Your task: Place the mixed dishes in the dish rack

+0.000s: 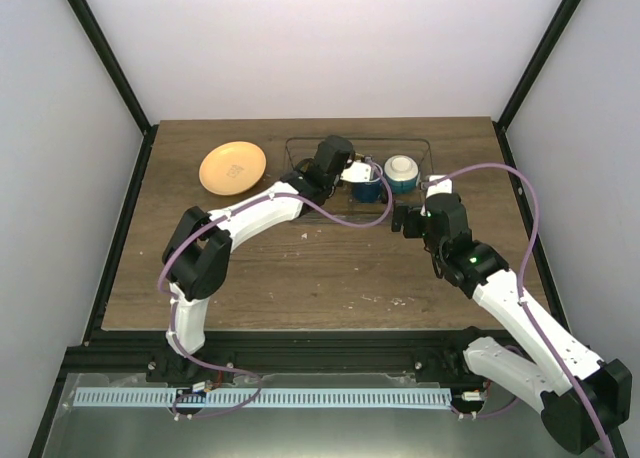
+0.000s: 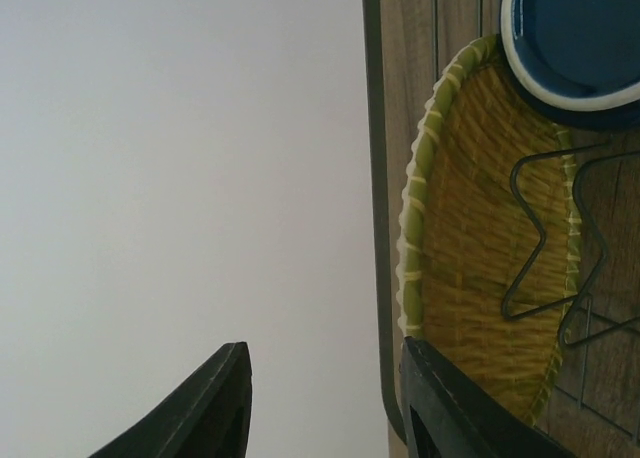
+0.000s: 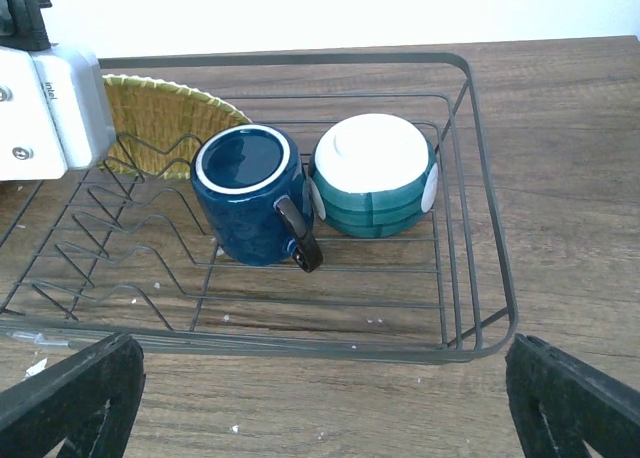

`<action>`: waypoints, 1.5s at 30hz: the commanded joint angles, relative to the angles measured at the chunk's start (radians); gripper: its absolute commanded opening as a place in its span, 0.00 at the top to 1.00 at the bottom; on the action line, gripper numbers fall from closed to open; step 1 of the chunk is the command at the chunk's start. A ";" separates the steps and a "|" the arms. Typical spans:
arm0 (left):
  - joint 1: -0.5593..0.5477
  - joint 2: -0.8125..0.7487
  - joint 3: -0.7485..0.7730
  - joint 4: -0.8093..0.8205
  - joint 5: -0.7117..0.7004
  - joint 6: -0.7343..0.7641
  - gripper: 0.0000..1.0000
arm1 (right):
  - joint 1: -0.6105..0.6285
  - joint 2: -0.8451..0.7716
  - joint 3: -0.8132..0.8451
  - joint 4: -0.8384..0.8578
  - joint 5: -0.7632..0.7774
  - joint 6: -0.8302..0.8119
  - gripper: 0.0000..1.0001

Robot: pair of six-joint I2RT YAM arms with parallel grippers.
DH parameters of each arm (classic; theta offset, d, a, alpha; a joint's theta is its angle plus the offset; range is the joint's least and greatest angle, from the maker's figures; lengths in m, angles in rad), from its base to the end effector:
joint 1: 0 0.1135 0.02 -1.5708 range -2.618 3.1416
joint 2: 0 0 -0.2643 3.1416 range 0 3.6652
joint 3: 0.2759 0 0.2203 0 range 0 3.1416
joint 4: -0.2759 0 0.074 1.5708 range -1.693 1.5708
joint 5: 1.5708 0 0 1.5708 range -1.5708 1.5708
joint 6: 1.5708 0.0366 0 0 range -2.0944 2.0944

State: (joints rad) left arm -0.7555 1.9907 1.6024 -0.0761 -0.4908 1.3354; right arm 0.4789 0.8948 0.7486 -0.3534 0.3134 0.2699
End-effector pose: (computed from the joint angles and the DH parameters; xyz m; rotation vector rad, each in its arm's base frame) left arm 0.3333 -0.2903 0.2825 1.6224 1.3087 0.8581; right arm 0.1548 0.0677 0.2960 -0.0225 2.0469 0.1426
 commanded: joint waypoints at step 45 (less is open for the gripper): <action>0.800 0.245 0.338 -0.838 0.312 -1.468 0.50 | -0.010 -0.024 -0.037 0.031 -0.182 -0.047 0.00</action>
State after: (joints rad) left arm 0.0147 2.2082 1.9118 -0.9131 -0.2062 -0.1127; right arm 0.4744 0.8623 0.7059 -0.3141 0.1345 0.2253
